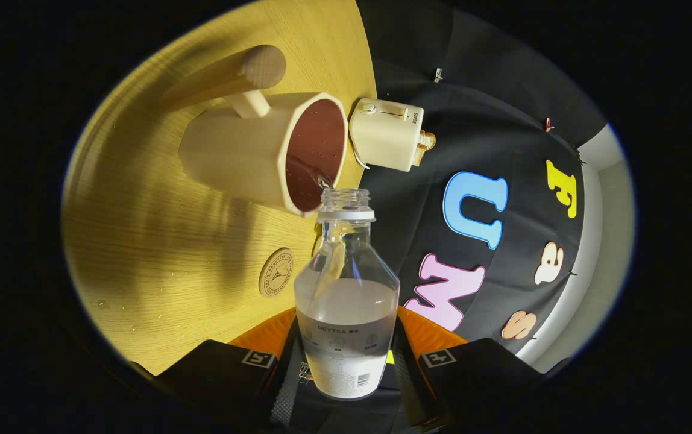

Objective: Take the bottle from table, then pour the juice into the cup, finally place the bottle on the coaster

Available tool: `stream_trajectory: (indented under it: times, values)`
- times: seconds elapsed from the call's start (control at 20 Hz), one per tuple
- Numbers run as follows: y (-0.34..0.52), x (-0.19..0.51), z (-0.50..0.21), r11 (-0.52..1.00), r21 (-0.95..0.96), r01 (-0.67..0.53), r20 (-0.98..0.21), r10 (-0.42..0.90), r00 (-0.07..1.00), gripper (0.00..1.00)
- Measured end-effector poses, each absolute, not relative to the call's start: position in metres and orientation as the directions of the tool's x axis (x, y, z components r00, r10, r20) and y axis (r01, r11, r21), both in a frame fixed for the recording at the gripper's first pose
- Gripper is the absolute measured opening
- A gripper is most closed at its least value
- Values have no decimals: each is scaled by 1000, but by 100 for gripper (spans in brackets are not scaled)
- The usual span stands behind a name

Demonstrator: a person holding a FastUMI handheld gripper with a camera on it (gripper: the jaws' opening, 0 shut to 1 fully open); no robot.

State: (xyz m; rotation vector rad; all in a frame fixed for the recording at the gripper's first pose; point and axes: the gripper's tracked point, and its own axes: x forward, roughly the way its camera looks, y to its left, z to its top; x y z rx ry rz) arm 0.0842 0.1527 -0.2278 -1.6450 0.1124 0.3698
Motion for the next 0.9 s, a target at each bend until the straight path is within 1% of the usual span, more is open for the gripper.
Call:
stream_trajectory:
  times: [0.9]
  values:
    - [156, 94, -215, -207, -953, -220, -260, 191, 947, 72]
